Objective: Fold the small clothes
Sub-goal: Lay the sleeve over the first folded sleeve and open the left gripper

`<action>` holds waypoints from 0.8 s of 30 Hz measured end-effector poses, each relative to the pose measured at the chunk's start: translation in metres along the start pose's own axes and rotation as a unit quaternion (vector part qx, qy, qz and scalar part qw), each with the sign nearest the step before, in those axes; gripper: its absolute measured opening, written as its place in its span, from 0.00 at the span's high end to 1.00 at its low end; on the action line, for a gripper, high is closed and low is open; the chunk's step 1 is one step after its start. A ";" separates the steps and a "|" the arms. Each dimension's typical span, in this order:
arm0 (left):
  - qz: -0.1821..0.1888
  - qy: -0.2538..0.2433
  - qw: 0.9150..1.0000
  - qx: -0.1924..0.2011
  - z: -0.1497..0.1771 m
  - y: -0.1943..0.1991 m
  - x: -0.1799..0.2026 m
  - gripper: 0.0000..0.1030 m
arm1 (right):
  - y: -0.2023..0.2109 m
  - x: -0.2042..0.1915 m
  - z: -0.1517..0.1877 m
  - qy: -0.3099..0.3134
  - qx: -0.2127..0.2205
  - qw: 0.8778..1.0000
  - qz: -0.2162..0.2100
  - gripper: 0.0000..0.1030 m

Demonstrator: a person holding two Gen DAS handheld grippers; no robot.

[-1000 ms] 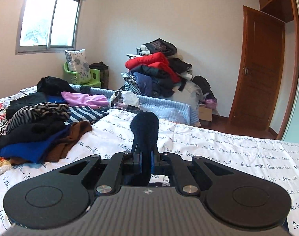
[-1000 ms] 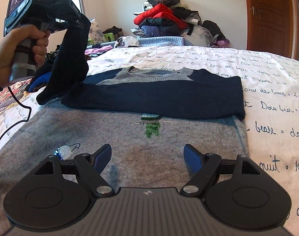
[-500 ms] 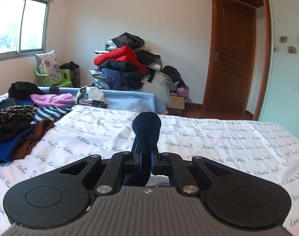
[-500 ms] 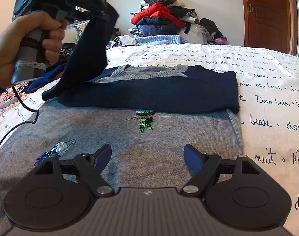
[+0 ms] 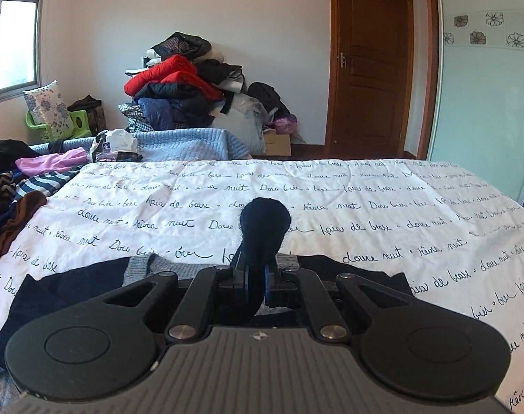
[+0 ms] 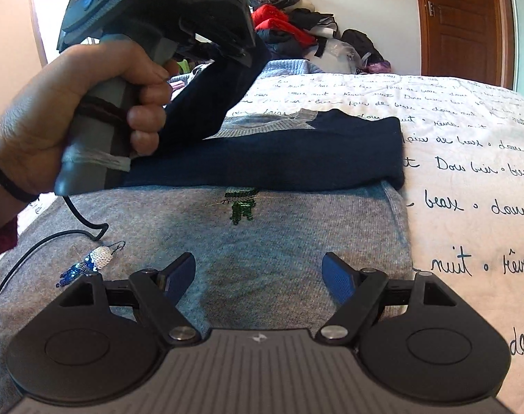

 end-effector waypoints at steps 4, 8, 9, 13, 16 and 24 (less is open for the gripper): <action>0.003 -0.011 1.000 -0.007 0.007 -0.004 0.013 0.92 | 0.001 0.001 0.001 -0.004 0.002 1.000 0.000 0.21; 0.000 -0.027 1.000 -0.009 0.015 -0.008 0.025 0.92 | 0.002 0.001 0.004 -0.005 0.003 1.000 -0.003 0.17; -0.002 -0.033 0.999 -0.009 0.017 -0.009 0.028 0.92 | 0.002 0.001 0.004 -0.005 0.003 1.000 -0.003 0.17; -0.005 -0.038 0.999 -0.019 0.027 -0.014 0.033 0.91 | 0.000 0.003 0.004 -0.007 0.001 1.000 -0.004 0.17; -0.003 -0.041 0.999 -0.025 0.033 -0.015 0.037 0.91 | 0.000 0.003 0.004 -0.007 0.001 1.000 -0.004 0.17; 0.000 -0.045 0.998 -0.032 0.035 -0.014 0.045 0.89 | -0.001 0.003 0.008 -0.007 -0.001 1.000 -0.005 0.16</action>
Point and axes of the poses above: each gripper's, at about its wrist camera, not at the fingertips, and y roughly against the way its jaws point, x to its right, z to its underside, the point moved 5 cm from there along -y, roughly the way its jaws point, and after that the axes turned 14 degrees about -z, right-handed, at the moved point
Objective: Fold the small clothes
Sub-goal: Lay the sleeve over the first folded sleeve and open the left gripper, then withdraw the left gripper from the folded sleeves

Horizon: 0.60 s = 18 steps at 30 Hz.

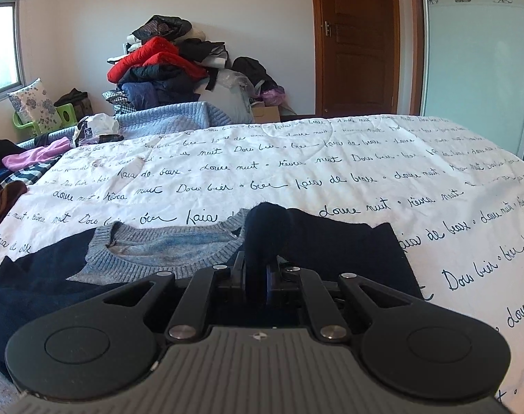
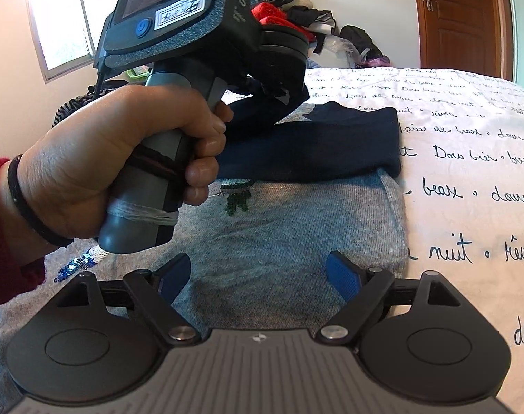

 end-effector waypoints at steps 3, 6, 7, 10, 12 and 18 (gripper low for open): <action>0.005 -0.003 1.000 -0.001 0.000 0.002 0.004 0.86 | 0.000 -0.001 0.001 0.000 0.000 1.000 0.000 0.16; 0.005 -0.010 1.000 0.003 0.001 0.005 0.009 0.82 | 0.000 -0.001 0.001 0.001 -0.001 1.000 0.001 0.15; 0.004 -0.011 1.000 0.004 0.001 0.006 0.010 0.78 | 0.000 -0.002 0.002 0.002 -0.002 1.000 0.001 0.15; 0.007 -0.011 1.000 0.005 0.000 0.009 0.013 0.74 | 0.001 -0.003 0.004 0.006 -0.004 1.000 0.002 0.15; 0.007 -0.013 1.000 0.008 0.000 0.012 0.014 0.71 | 0.001 -0.004 0.004 0.008 -0.006 1.000 0.003 0.14; 0.008 -0.020 1.000 0.011 0.000 0.019 0.017 0.61 | 0.003 -0.007 0.006 0.011 -0.009 1.000 0.005 0.14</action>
Point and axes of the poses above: each gripper's, at about its wrist camera, not at the fingertips, and y roughly against the way its jaws point, x to its right, z to its underside, the point moved 5 cm from there along -y, roughly the way its jaws point, and after that the axes turned 14 degrees about -z, right-handed, at the moved point
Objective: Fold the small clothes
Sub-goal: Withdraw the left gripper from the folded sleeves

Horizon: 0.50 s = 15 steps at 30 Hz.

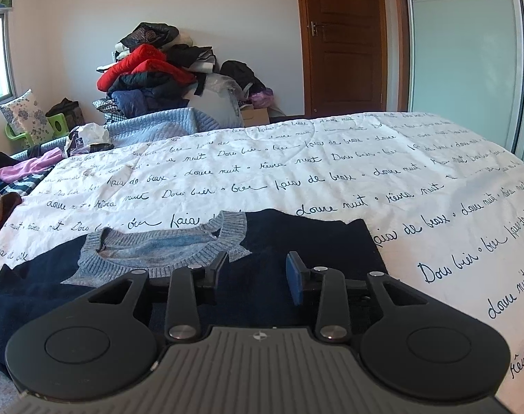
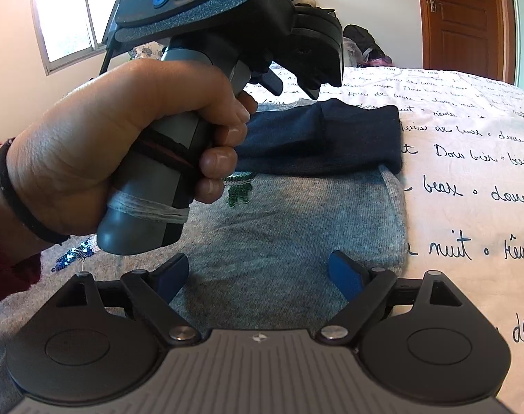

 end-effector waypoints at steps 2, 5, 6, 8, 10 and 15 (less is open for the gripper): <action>-0.003 -0.001 1.000 0.002 0.001 0.003 -0.001 0.57 | 0.001 0.001 0.000 0.002 -0.002 1.000 0.002 0.14; -0.007 0.000 1.000 0.004 0.004 0.009 -0.004 0.48 | 0.002 0.000 0.001 0.006 -0.005 1.000 0.006 0.14; -0.009 0.001 1.000 0.004 0.006 0.012 -0.005 0.44 | 0.002 0.000 0.001 0.007 -0.005 1.000 0.007 0.14; -0.010 0.001 1.000 0.006 0.009 0.016 -0.008 0.40 | 0.004 -0.001 0.003 0.009 -0.007 1.000 0.009 0.14; -0.012 0.000 1.000 0.011 0.012 0.022 -0.011 0.36 | 0.006 -0.002 0.005 0.011 -0.008 1.000 0.011 0.14; -0.025 0.000 0.999 0.019 0.019 0.036 -0.020 0.29 | 0.010 -0.005 0.009 0.019 -0.012 1.000 0.018 0.13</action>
Point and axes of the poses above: each gripper's, at about its wrist camera, not at the fingertips, and y roughly against the way its jaws point, x to its right, z to its underside, the point moved 5 cm from there along -y, roughly the way its jaws point, and after that the axes turned 14 degrees about -z, right-handed, at the moved point
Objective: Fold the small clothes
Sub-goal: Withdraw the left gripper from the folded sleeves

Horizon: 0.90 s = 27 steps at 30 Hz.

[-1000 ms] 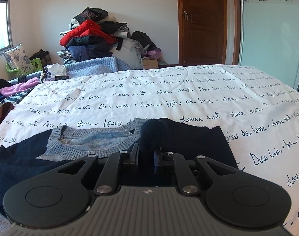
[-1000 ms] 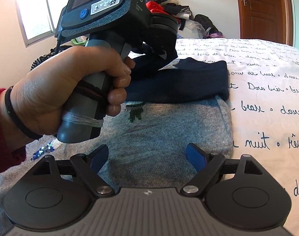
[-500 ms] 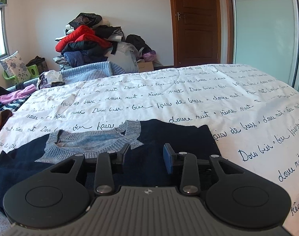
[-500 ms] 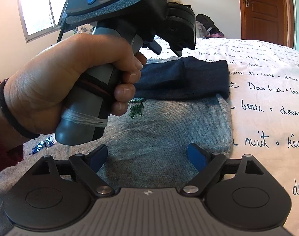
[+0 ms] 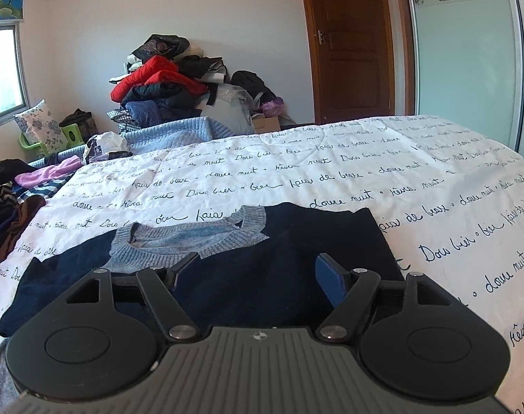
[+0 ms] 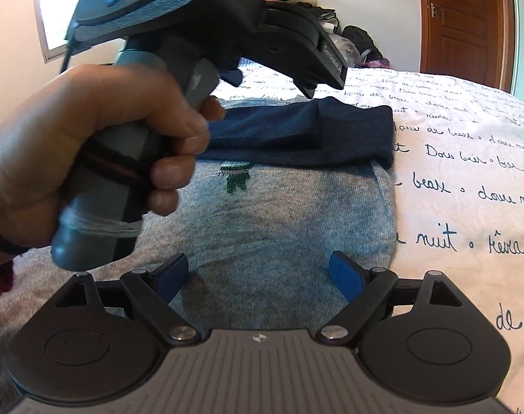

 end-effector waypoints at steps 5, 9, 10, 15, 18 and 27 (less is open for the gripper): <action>-0.010 0.010 1.000 -0.013 0.011 0.009 -0.014 0.27 | 0.009 -0.005 0.008 0.007 -0.004 1.000 0.006 0.13; -0.021 0.013 0.999 -0.020 0.021 0.017 -0.028 0.20 | 0.016 -0.010 0.014 0.012 -0.008 1.000 0.011 0.12; -0.023 0.015 0.999 -0.022 0.023 0.019 -0.032 0.18 | 0.018 -0.010 0.015 0.012 -0.009 1.000 0.012 0.12; -0.029 0.031 0.998 -0.048 0.042 0.034 -0.057 0.16 | 0.029 -0.016 0.023 0.016 -0.012 1.000 0.017 0.12; -0.033 0.048 0.997 -0.055 0.057 0.050 -0.074 0.15 | 0.035 -0.019 0.027 0.008 -0.010 1.000 0.010 0.12; -0.032 0.097 0.991 -0.092 0.099 0.084 -0.118 0.14 | 0.051 -0.033 0.045 0.016 -0.017 1.000 0.009 0.11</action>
Point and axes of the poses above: each gripper's, at about its wrist camera, not at the fingertips, and y roughly against the way its jaws point, x to its right, z to its underside, the point moved 5 cm from there along -y, roughly the way its jaws point, and after that the axes turned 14 degrees about -z, right-handed, at the moved point
